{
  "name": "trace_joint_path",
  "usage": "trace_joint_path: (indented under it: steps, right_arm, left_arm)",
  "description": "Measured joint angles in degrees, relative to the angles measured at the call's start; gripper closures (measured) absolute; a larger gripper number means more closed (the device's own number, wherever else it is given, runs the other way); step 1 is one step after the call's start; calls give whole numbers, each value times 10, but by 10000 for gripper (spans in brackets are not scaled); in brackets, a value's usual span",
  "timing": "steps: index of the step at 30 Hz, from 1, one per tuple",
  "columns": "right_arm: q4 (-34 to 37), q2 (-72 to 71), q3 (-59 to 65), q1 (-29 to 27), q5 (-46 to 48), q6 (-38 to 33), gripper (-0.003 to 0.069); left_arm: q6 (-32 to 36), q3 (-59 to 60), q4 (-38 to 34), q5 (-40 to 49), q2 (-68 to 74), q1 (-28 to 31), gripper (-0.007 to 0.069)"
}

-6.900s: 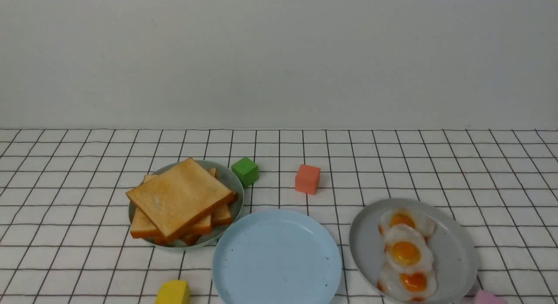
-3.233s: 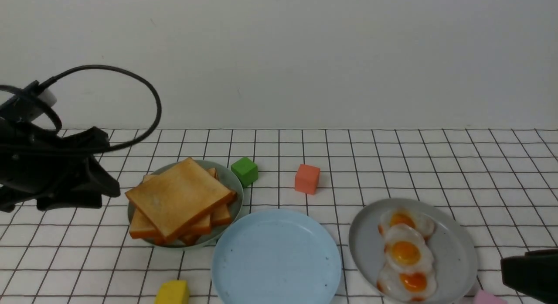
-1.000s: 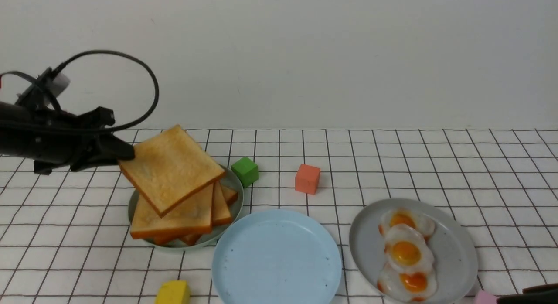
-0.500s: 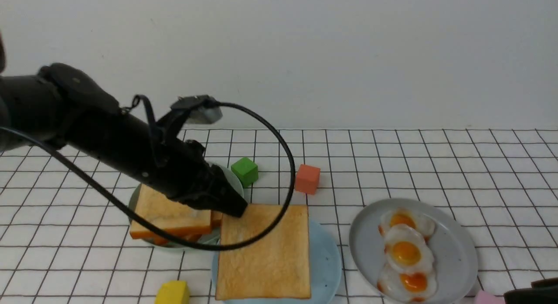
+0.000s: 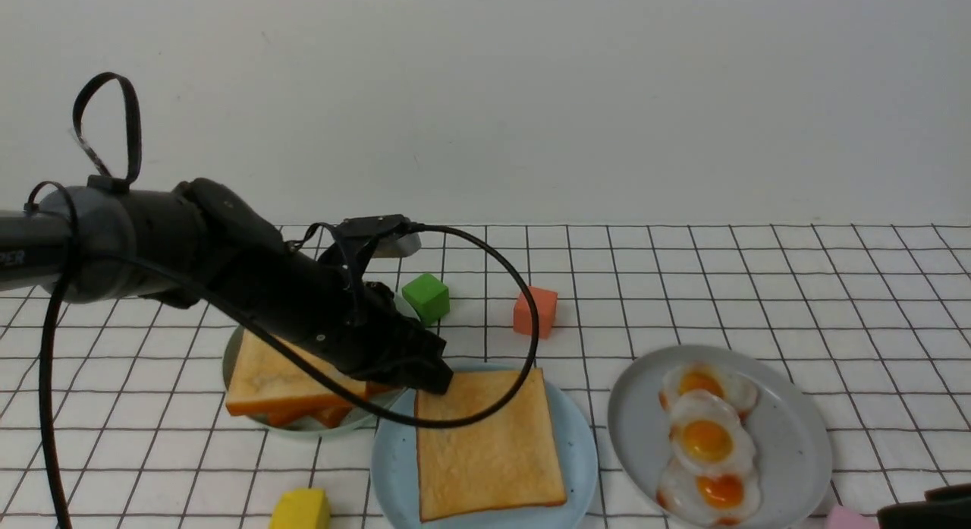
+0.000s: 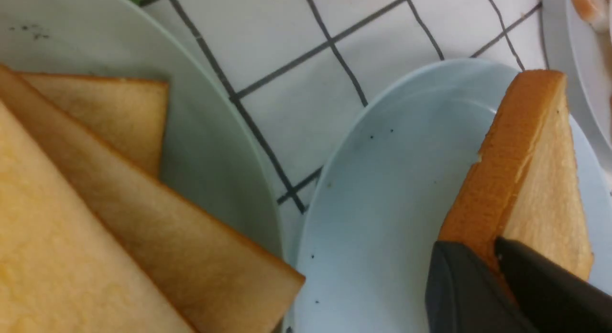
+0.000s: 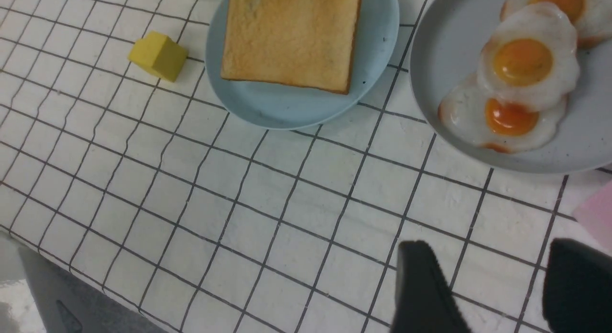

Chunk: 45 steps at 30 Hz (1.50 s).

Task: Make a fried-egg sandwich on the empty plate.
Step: Use the left arm to put a slice of bread into the empty plate in the middle, then use the right arm to grab a fried egg

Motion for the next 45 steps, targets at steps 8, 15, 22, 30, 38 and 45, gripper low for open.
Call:
trace_joint_path:
  steps: [8, 15, 22, 30, 38, 45]
  right_arm:
    - [13, 15, 0, 1, -43, 19, 289]
    - [-13, 112, -2, 1, -114, 50, 289]
    - [-14, 282, -65, -34, -137, 68, 289]
    - [26, 450, -112, -106, -148, 26, 289]
    - [149, 540, -113, -107, -176, -140, 289]
    - [183, 564, -116, -107, -222, -201, 289]
  left_arm:
    - [-3, 0, 20, 13, -2, 0, 319]
    - [-71, -2, 101, 19, -37, 0, 58]
    - [-173, -76, 192, 116, -123, 0, -2]
    - [-177, -64, 163, 229, -327, -100, 304]
    - [-239, 66, 210, 134, -454, -226, 638]
    - [-280, 117, 218, 85, -472, -240, 638]
